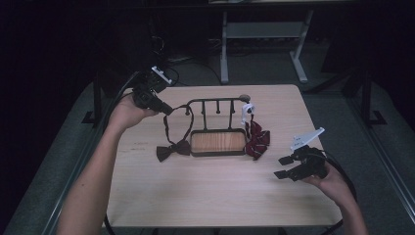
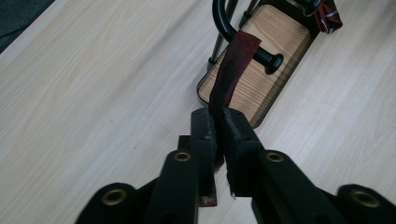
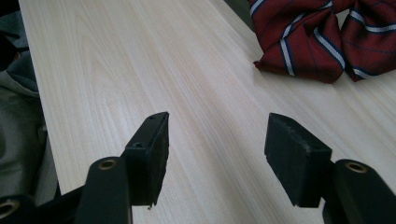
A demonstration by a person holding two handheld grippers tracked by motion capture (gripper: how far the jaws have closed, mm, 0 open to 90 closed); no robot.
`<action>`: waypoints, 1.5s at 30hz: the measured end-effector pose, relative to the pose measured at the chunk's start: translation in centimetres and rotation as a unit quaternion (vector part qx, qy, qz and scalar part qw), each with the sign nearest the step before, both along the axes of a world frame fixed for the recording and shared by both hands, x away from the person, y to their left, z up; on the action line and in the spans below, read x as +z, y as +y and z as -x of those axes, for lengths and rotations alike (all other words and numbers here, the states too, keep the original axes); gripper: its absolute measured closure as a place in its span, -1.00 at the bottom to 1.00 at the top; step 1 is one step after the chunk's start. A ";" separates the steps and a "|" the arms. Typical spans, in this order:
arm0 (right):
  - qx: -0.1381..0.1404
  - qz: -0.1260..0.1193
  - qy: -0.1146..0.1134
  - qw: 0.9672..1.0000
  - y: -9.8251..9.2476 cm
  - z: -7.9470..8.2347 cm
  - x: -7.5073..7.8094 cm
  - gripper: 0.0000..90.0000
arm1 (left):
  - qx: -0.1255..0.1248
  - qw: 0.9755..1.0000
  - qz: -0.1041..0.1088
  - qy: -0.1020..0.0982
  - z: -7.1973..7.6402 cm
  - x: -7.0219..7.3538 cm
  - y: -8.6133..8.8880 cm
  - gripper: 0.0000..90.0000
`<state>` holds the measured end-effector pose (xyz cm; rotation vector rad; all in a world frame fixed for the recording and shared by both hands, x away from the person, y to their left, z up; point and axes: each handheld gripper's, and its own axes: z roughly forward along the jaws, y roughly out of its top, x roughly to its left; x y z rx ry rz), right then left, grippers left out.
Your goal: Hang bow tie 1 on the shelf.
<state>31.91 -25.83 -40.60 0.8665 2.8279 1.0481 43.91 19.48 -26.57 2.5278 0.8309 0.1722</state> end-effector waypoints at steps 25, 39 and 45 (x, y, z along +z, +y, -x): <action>-0.008 -0.002 0.004 1.000 -0.3 -0.1 -0.1 -0.15 | -0.018 1.000 -0.014 -0.004 2.0 -0.6 1.2 0.59; -0.012 0.000 0.008 1.000 -0.4 -0.1 -0.2 -0.16 | -0.033 0.999 -0.008 -0.008 3.7 -1.5 2.3 0.52; -0.014 0.001 0.008 1.000 -0.4 -0.1 -0.2 -0.17 | -0.044 0.999 -0.006 -0.008 4.2 -2.0 2.3 0.47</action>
